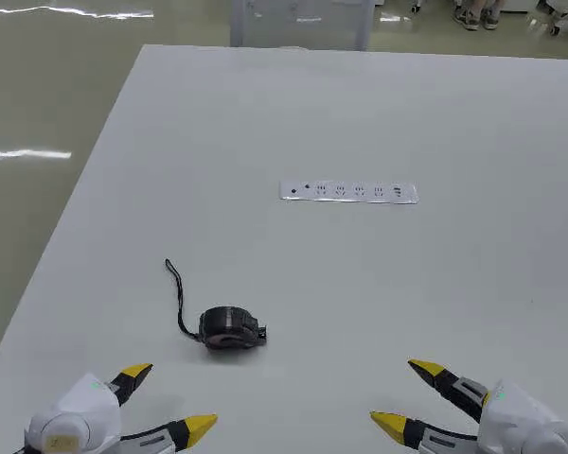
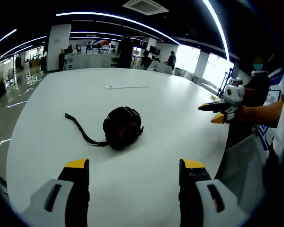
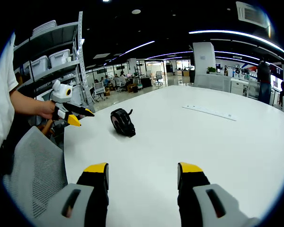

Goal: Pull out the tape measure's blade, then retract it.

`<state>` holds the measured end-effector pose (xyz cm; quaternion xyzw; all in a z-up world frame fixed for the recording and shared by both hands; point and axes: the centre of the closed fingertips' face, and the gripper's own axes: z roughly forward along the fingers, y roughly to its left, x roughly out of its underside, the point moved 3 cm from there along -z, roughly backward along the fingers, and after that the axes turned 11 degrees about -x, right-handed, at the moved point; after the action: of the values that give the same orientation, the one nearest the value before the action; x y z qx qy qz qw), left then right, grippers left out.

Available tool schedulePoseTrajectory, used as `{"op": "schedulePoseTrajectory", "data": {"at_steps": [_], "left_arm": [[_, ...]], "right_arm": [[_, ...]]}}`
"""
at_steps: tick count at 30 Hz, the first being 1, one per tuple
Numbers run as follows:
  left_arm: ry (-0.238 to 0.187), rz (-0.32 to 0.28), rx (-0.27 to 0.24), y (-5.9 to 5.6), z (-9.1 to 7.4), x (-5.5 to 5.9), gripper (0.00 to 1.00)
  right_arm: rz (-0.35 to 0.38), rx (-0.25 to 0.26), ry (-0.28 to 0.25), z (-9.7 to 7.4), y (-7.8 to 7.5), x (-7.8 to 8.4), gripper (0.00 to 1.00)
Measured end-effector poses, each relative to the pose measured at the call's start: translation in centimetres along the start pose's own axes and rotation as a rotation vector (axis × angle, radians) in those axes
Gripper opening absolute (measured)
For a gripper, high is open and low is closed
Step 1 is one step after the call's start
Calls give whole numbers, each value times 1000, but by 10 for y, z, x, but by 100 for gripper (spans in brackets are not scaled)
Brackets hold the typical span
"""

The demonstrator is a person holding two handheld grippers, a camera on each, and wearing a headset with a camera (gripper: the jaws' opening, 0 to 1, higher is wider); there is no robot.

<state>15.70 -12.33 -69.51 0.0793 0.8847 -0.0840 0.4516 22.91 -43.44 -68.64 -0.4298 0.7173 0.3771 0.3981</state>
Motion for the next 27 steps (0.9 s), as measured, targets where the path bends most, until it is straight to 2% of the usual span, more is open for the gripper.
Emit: {"op": "schedulePoseTrajectory", "data": {"at_steps": [16, 27], "left_arm": [[-12, -29, 4, 0, -12, 4, 78], [-5, -33, 8, -2, -19, 13, 80]], "right_arm": [[-12, 35, 5, -17, 10, 0, 60], [7, 63, 25, -29, 19, 14, 63]]}}
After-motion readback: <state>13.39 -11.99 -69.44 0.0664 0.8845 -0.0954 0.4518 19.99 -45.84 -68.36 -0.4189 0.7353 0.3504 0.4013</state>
